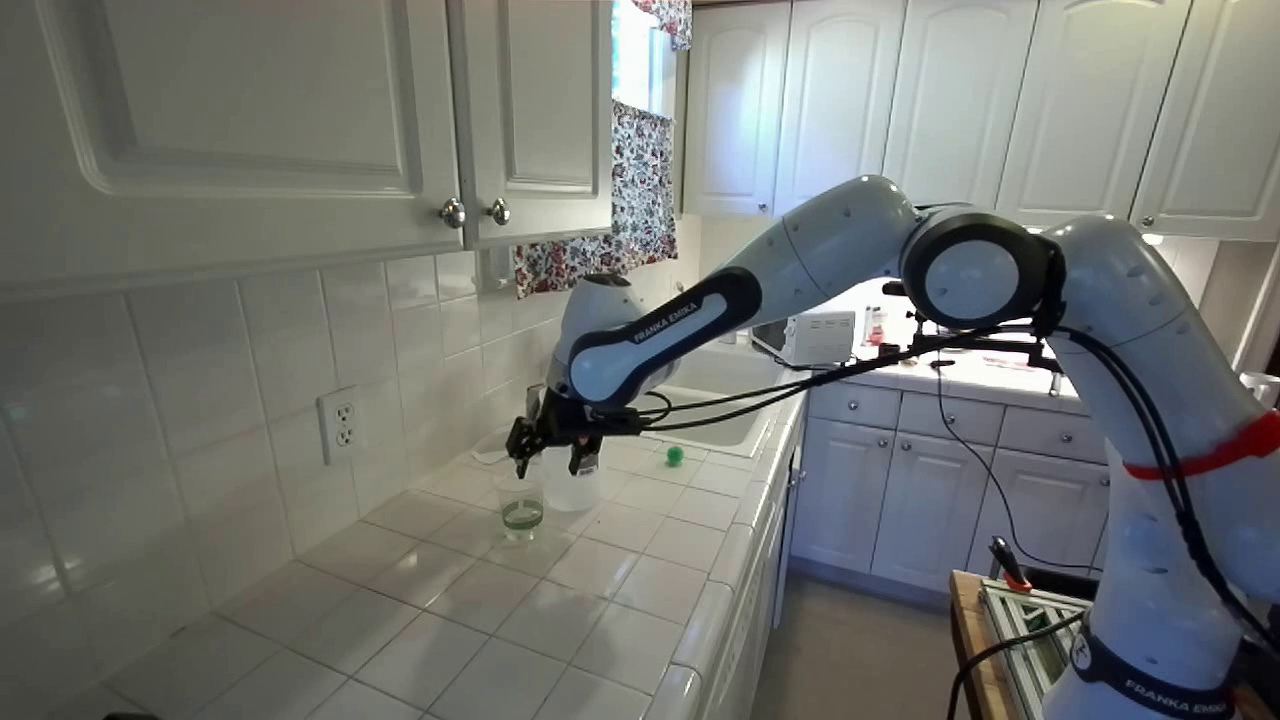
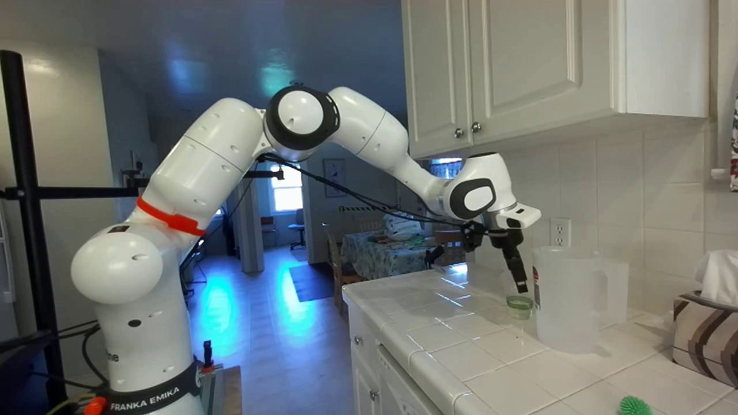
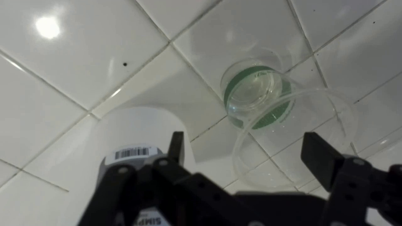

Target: Pour the contents from the cup into the jar

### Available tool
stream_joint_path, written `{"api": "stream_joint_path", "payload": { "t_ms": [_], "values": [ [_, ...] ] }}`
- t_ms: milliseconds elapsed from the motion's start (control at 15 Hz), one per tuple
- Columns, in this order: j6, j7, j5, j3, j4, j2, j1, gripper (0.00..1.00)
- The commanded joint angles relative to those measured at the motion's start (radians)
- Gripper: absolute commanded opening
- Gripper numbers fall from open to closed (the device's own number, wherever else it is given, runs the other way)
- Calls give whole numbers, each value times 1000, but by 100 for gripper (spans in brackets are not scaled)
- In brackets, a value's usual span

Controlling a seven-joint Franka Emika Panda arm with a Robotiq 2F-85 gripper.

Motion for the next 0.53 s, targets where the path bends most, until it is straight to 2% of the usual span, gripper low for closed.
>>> {"api": "stream_joint_path", "payload": {
  "t_ms": [0,467],
  "values": [
    [-30,-8,31,2,82,52,-3,66],
    [-51,-12,32,7,115,71,-4,11]
  ]
}}
